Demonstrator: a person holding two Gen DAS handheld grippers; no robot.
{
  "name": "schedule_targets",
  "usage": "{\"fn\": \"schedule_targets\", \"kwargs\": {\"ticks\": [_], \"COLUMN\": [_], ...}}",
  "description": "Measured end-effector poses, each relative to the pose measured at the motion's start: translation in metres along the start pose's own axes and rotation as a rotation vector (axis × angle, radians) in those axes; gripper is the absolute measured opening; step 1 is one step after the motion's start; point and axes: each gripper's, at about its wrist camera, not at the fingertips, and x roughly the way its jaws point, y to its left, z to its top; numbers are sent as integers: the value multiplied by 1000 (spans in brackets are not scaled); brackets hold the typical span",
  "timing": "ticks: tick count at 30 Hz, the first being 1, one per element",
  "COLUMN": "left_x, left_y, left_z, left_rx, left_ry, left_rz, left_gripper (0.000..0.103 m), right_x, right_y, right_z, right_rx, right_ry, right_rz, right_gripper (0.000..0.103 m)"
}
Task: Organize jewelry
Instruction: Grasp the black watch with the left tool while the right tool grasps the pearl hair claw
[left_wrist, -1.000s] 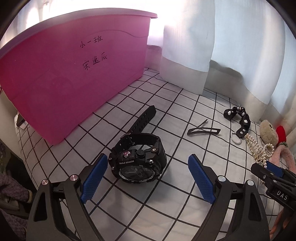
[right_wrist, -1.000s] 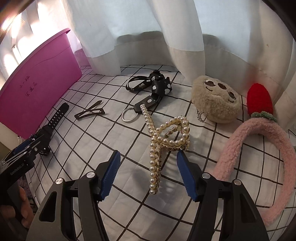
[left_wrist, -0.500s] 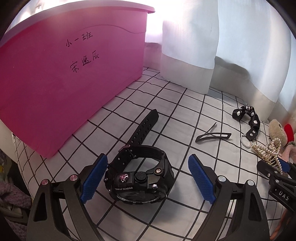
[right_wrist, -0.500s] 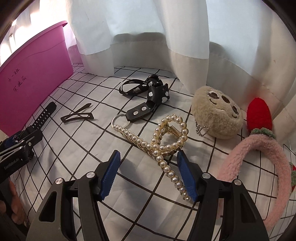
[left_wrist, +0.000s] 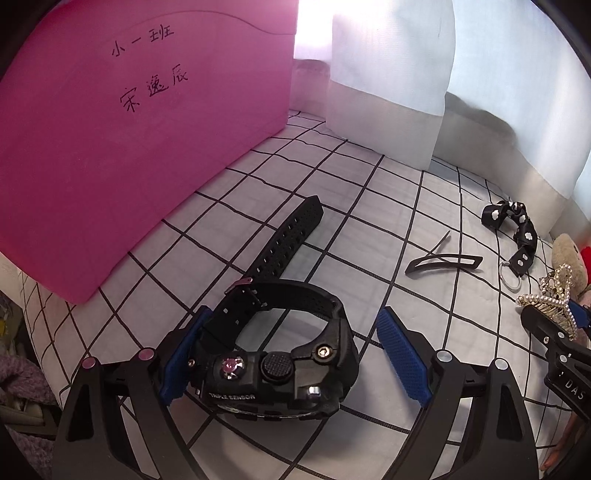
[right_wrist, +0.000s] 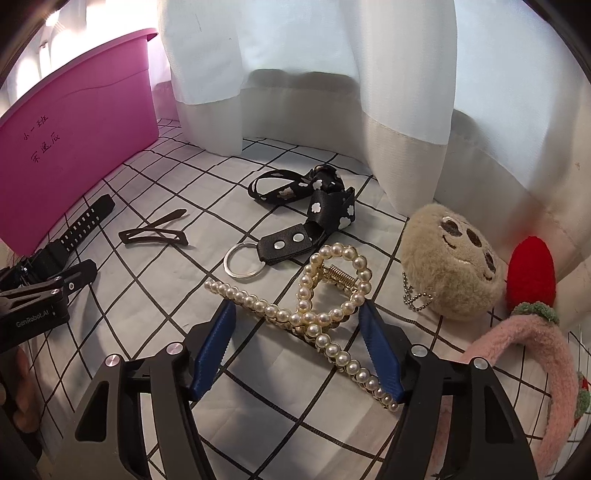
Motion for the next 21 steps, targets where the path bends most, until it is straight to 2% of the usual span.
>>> {"fn": "schedule_targets", "kwargs": {"ticks": [2, 4, 6, 14, 21], "left_x": [-1, -4, -5, -15, -43], "left_y": [2, 6, 9, 8, 1], "left_z": [0, -1, -2, -10, -14], "left_rx": [-13, -28, -38, -59, -59], "left_ry": [-5, -22, -24, -26, -76], "left_rz": [0, 16, 4, -12, -13], "left_gripper": [84, 71, 68, 67, 67], "right_x": [-1, -4, -7, -17, -33], "right_y": [1, 1, 1, -3, -7], "right_z": [-1, -2, -5, -11, -11], "right_rx": [-5, -3, -3, 35, 57], "right_ry": [-2, -15, -19, -55, -90], "right_rz": [8, 11, 26, 96, 135], "right_gripper": [64, 44, 38, 37, 37]}}
